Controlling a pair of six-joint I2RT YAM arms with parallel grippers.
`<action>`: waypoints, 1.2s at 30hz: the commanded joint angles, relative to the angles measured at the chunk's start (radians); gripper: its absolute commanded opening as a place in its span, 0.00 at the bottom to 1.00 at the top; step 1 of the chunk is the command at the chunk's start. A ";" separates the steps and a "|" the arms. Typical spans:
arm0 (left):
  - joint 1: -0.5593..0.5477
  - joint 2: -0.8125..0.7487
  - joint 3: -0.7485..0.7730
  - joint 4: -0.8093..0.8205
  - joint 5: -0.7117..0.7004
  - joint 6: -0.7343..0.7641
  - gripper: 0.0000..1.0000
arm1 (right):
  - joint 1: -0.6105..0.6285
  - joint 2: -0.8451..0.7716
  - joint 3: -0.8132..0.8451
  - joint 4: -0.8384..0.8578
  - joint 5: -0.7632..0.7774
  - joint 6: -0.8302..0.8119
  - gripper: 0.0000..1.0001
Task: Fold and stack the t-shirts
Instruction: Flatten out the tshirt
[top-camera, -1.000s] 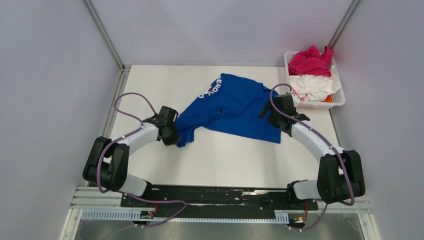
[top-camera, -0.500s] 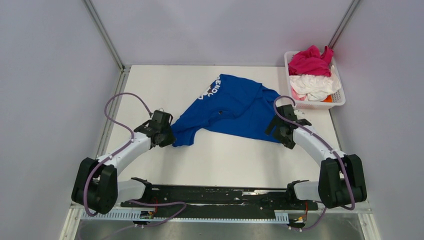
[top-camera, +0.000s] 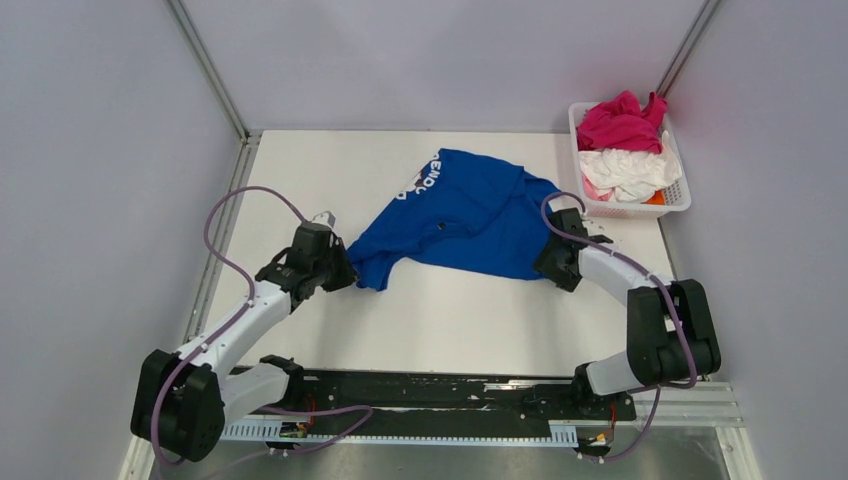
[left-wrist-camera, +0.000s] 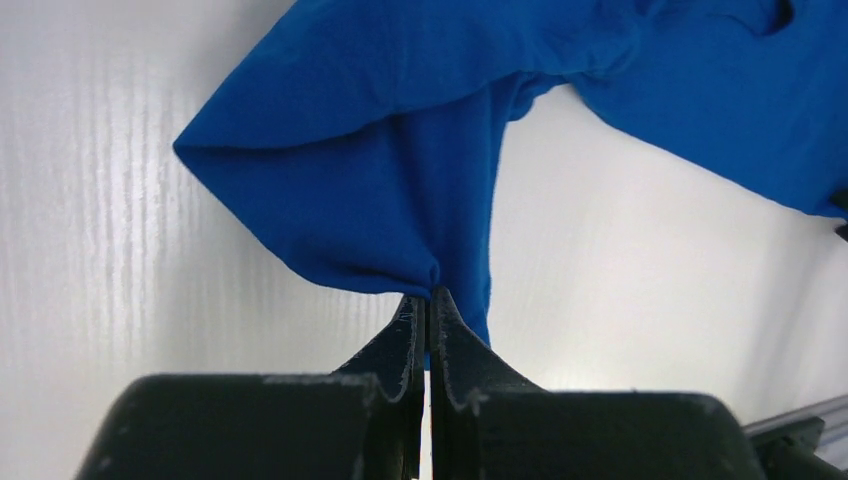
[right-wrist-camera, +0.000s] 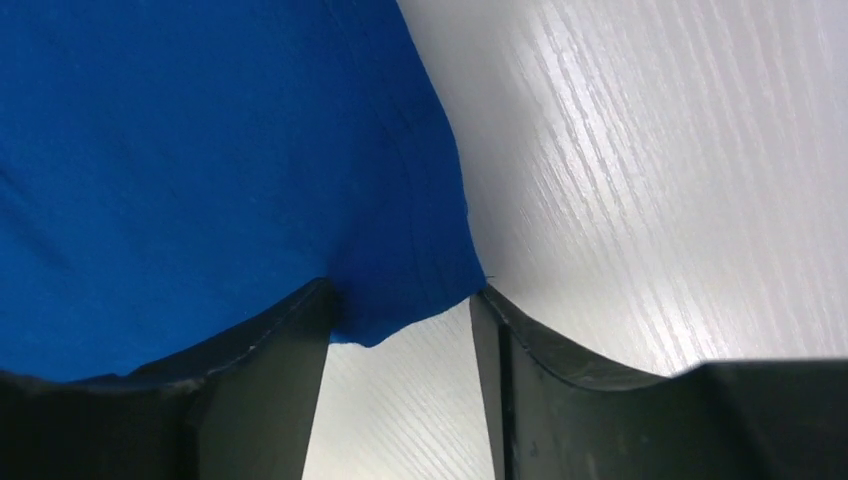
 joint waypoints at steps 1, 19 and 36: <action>-0.005 -0.048 -0.002 0.081 0.109 0.029 0.00 | -0.002 0.019 -0.004 0.086 -0.049 0.011 0.52; -0.005 -0.097 0.203 0.175 0.078 0.081 0.00 | -0.001 -0.279 0.063 0.184 0.139 -0.170 0.00; -0.005 -0.270 0.822 -0.010 -0.176 0.203 0.00 | -0.002 -0.673 0.545 0.284 -0.022 -0.490 0.00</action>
